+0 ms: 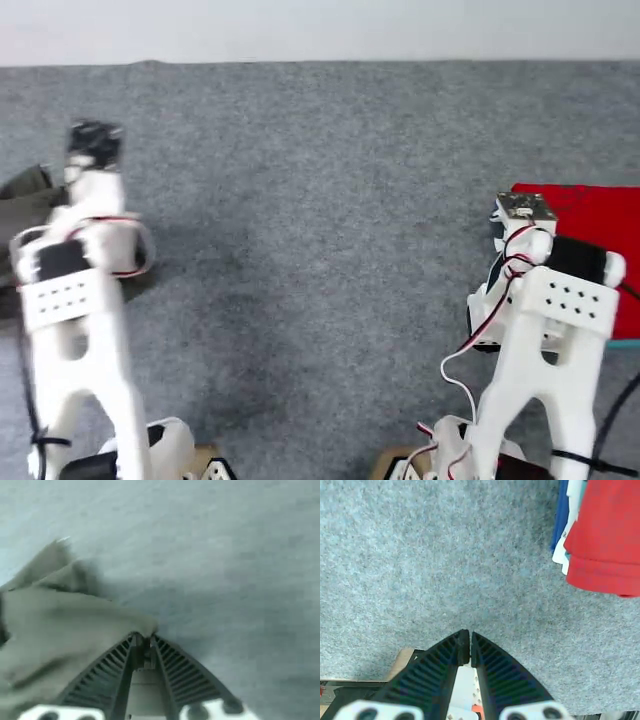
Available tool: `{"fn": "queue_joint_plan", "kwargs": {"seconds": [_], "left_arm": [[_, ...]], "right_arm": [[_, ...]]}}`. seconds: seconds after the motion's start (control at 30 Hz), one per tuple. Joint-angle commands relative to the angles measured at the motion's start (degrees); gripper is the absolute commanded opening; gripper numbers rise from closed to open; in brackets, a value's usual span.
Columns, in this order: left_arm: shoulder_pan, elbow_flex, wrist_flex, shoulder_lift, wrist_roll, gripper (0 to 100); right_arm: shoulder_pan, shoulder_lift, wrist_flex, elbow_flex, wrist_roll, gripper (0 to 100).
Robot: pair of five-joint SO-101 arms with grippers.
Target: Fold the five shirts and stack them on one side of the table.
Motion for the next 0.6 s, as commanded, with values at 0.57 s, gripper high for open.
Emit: {"fn": "queue_joint_plan", "kwargs": {"seconds": [0.57], "left_arm": [[40.44,-14.99,-2.29,-2.55,8.0,1]], "right_arm": [[-0.48,-1.98,2.33,-0.7,-0.18,0.9]]}}
